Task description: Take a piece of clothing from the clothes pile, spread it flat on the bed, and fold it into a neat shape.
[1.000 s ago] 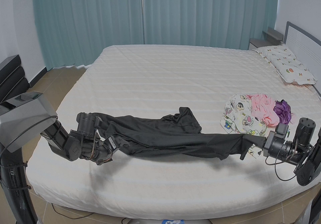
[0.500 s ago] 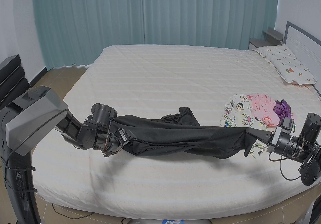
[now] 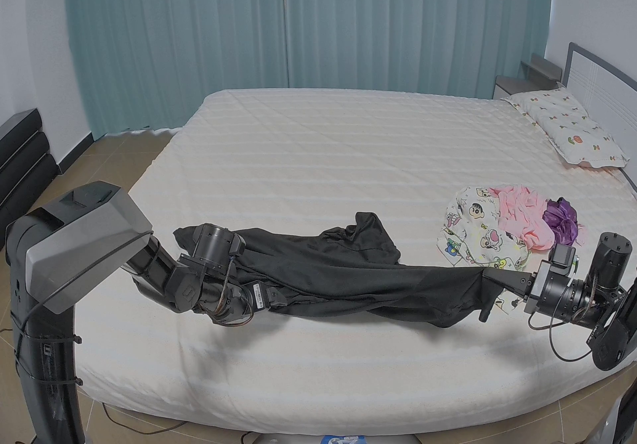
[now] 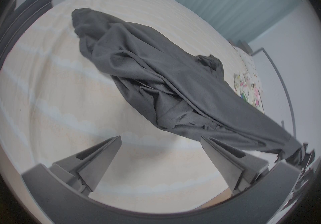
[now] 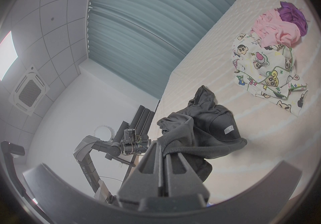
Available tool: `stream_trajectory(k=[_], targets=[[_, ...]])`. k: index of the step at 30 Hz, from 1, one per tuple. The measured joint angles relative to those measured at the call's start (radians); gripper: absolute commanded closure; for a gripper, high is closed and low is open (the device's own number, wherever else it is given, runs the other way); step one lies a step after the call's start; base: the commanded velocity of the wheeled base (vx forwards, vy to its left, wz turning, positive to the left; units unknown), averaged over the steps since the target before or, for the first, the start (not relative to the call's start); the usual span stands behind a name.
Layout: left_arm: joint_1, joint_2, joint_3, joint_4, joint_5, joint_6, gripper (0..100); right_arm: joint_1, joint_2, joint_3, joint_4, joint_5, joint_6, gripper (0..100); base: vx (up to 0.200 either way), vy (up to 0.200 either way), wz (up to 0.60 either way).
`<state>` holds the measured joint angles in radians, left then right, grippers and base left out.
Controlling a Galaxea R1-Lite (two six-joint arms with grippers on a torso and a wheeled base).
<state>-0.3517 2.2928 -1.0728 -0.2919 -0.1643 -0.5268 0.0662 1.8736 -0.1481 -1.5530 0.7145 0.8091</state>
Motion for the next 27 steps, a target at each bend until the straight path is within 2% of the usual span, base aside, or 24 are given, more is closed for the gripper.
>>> stream_trajectory(k=[7,12,18,19,27], targets=[[-0.004,0.018,-0.013,-0.030,-0.001,0.158,0,0.002,0.013,-0.004,0.000,0.000,-0.001,100,0.000,0.000,0.00],[-0.005,0.047,-0.061,-0.038,0.001,0.212,0,0.003,0.016,-0.005,0.000,0.000,-0.002,100,0.000,0.000,0.00],[-0.008,0.077,-0.101,-0.039,0.009,0.219,0,0.003,0.019,-0.001,0.000,0.000,-0.002,100,0.000,0.000,0.00],[-0.010,0.082,-0.109,-0.039,0.011,0.219,100,0.003,0.020,-0.001,0.000,0.000,-0.002,100,0.000,0.000,0.00],[-0.025,0.115,-0.158,-0.037,0.038,0.222,100,0.004,0.025,-0.003,0.000,0.000,-0.003,100,0.000,0.000,0.00]])
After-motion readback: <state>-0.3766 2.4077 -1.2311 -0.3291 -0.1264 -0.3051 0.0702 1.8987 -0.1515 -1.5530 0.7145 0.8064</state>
